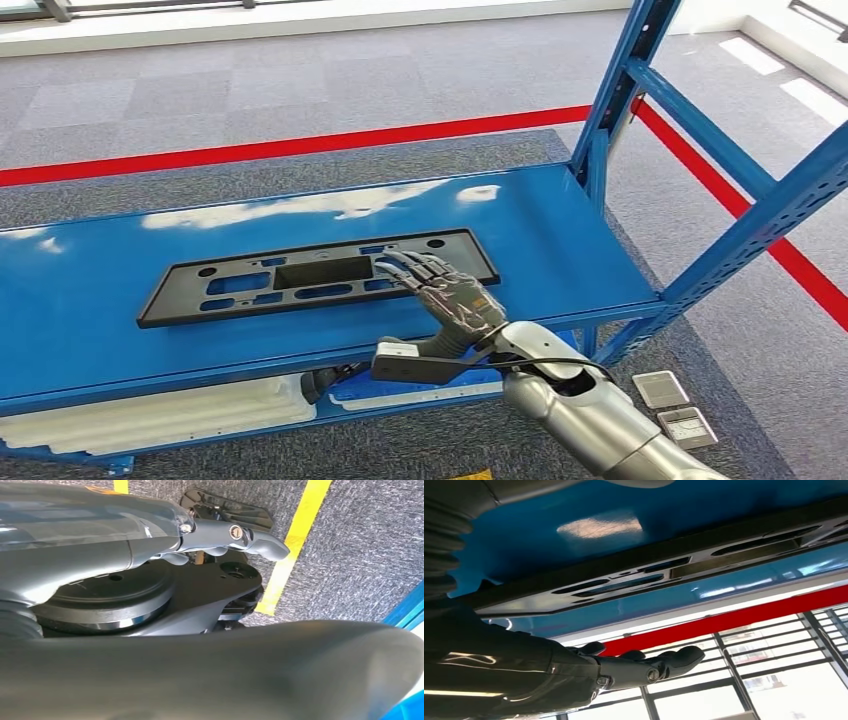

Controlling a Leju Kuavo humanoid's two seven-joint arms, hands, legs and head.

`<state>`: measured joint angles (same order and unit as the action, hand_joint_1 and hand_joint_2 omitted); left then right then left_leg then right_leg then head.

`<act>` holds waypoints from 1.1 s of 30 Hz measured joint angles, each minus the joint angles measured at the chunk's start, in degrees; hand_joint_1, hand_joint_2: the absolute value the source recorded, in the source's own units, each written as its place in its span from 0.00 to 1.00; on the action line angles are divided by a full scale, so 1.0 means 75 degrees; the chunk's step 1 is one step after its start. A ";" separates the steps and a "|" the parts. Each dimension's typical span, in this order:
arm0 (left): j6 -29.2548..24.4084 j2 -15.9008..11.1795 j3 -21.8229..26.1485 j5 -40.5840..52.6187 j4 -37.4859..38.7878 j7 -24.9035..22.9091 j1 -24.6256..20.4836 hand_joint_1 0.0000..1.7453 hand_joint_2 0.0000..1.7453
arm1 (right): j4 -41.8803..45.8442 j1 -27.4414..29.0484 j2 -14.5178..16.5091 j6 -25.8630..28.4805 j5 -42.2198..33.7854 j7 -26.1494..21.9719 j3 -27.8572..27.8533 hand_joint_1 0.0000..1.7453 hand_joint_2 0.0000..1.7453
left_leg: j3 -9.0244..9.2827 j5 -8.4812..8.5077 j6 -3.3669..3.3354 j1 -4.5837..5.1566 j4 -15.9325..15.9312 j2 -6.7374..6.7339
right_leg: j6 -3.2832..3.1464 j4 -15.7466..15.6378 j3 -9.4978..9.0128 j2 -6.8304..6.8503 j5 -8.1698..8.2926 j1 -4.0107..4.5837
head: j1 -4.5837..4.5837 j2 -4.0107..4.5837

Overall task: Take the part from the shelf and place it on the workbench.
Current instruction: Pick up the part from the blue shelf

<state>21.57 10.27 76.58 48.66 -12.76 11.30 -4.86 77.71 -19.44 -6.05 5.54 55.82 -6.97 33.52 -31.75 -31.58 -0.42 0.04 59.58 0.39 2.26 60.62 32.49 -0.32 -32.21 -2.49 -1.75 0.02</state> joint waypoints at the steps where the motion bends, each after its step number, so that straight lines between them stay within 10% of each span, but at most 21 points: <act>1: 0.0001 0.0000 -0.0004 0.0007 0.0000 0.0000 -0.0001 0.00 0.00 | -0.0075 -0.0063 0.0017 0.0008 0.0061 0.0039 0.0042 0.00 1.00 | 0.0000 0.0000 0.0000 0.0000 0.0000 0.0000 | 0.0000 0.0000 0.0000 0.0000 0.0000 0.0000 | 0.0000 0.0000; 27: 0.0141 0.0000 -0.0243 0.0380 0.0025 -0.0025 -0.0037 0.00 0.00 | -0.3533 -0.1898 0.0502 0.0399 0.0691 0.0329 0.0005 0.01 1.00 | 0.0015 0.0001 0.0000 0.0000 0.0002 0.0000 | -0.0002 0.0000 -0.0008 -0.0001 0.0002 0.0000 | 0.0000 0.0000; 31: 0.0164 0.0002 -0.0267 0.0395 0.0047 -0.0006 -0.0041 0.00 0.00 | -0.4160 -0.2215 0.0551 0.0402 0.0716 0.0201 -0.0121 1.00 1.00 | 0.0026 0.0001 0.0000 0.0001 0.0002 0.0000 | -0.0002 0.0000 -0.0021 -0.0001 0.0002 0.0000 | 0.0000 0.0001; 33: 0.0170 0.0002 -0.0284 0.0395 0.0052 0.0013 -0.0043 0.00 0.00 | -0.4451 -0.2356 0.0557 0.0382 0.0719 0.0138 -0.0163 1.00 1.00 | 0.0033 0.0001 0.0000 0.0001 0.0004 0.0000 | -0.0002 0.0000 -0.0028 -0.0001 0.0002 0.0000 | 0.0000 0.0001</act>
<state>22.85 10.29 74.44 51.63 -12.37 11.40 -5.18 44.33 -37.11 -1.88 8.40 61.22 -5.93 32.30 -31.51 -31.58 -0.42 0.05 59.61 0.38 2.24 60.61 32.28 -0.33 -32.19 -2.49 -1.75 0.02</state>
